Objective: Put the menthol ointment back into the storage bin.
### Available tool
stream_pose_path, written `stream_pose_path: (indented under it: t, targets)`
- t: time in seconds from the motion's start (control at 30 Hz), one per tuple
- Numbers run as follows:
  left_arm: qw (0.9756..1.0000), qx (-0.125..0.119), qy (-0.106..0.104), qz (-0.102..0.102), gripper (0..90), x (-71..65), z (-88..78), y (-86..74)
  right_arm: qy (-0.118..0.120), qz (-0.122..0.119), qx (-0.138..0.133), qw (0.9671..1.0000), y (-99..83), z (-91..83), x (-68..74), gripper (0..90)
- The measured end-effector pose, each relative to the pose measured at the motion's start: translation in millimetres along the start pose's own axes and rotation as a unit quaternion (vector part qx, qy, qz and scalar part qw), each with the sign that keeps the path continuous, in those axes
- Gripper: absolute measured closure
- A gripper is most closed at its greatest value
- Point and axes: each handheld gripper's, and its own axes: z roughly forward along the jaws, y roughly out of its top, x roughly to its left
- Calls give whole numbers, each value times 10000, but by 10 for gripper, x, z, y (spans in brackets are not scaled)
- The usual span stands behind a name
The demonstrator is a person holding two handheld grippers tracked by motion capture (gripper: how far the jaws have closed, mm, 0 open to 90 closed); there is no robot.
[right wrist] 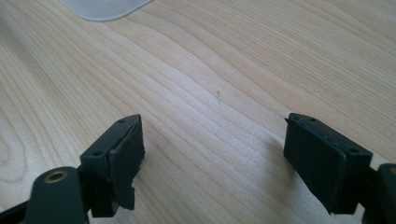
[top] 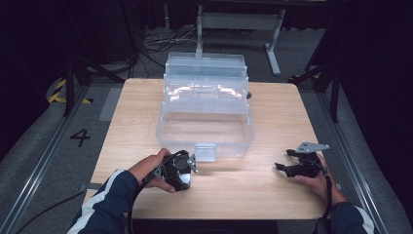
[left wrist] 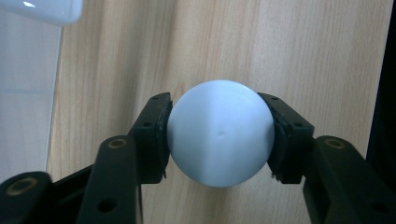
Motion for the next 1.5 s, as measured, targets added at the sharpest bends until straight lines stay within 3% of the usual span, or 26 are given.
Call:
stream_pose_path:
  t: [0.1, 0.13, 0.33, 0.87, 1.5]
  targets:
    - [10000, 34, 14, 76, 501, 2, -3, 10, 0, -1, 0, 10000, 0, 0, 0, 205]
    - [9999, 38, 107, 116, 502, -7, -6, 16, 0, 1, 0, 10000, 0, 0, 0, 205]
    - [9998, 69, 82, 176, 504, -32, -9, 20, -1, 1, -4, 10000, 0, 0, 0, 205]
    - [9998, -64, 109, 132, 505, 3, -97, -23, 0, 0, -2, 10000, 0, 0, 0, 205]
    - [9996, -143, 220, 129, 505, 33, -409, -65, 0, -2, -2, 10000, -1, 0, -1, 205]
